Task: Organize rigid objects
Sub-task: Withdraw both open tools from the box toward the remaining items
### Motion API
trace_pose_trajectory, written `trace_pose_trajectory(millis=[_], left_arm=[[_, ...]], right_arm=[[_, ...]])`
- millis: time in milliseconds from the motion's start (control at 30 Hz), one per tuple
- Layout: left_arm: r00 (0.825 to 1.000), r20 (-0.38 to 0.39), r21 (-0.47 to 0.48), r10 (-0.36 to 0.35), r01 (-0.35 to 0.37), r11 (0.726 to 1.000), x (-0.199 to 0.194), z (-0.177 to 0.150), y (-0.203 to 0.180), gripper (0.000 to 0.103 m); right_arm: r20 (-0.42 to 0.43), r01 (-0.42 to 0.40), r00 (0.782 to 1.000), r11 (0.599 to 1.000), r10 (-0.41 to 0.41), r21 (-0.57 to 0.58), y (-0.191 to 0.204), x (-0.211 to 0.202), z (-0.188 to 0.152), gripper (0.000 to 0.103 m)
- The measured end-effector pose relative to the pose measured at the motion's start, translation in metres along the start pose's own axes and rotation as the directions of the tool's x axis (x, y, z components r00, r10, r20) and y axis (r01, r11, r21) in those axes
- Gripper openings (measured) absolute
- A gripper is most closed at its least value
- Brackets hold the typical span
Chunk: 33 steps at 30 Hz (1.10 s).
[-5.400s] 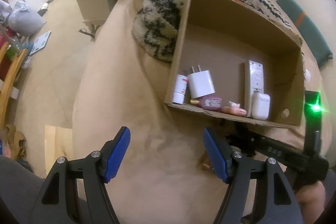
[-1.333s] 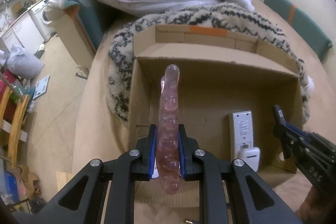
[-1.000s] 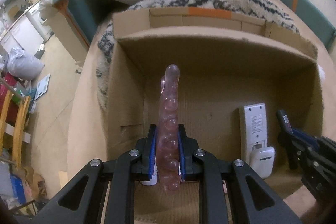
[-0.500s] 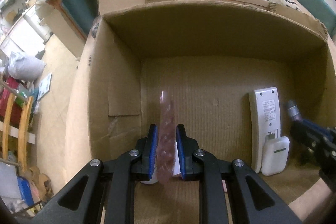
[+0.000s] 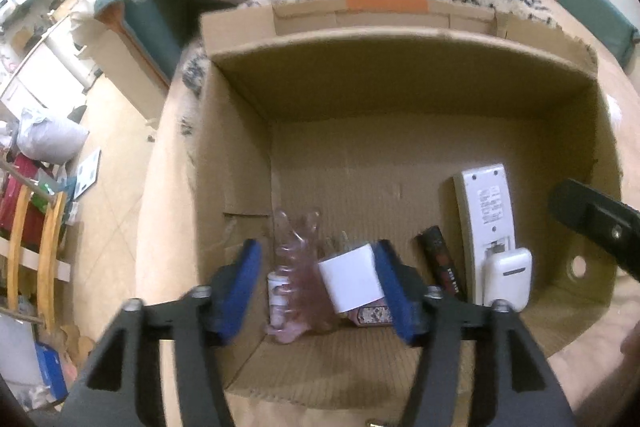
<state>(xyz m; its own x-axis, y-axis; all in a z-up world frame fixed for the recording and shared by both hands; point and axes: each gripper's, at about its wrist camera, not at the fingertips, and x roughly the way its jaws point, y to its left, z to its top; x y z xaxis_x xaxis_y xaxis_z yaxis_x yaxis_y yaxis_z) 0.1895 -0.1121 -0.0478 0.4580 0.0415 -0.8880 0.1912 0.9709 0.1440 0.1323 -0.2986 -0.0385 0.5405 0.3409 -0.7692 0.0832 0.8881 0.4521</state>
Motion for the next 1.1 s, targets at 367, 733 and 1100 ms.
trace_pose_trajectory(millis=[367, 733, 1100], left_arm=[[0.999, 0.045, -0.018, 0.030, -0.030, 0.999, -0.031, -0.005, 0.013, 0.061], [0.996, 0.085, -0.067, 0.041, -0.035, 0.997, -0.060, -0.019, 0.039, 0.061], [0.996, 0.088, -0.097, 0.003, 0.005, 0.995, -0.081, -0.048, 0.060, 0.061]], right_arm=[[0.027, -0.011, 1.000, 1.000, 0.010, 0.020, -0.001, -0.013, -0.003, 0.074], [0.057, -0.005, 0.998, 1.000, 0.004, 0.018, 0.000, -0.037, -0.016, 0.074], [0.055, -0.014, 0.998, 1.000, 0.013, 0.014, 0.004, -0.056, -0.039, 0.074]])
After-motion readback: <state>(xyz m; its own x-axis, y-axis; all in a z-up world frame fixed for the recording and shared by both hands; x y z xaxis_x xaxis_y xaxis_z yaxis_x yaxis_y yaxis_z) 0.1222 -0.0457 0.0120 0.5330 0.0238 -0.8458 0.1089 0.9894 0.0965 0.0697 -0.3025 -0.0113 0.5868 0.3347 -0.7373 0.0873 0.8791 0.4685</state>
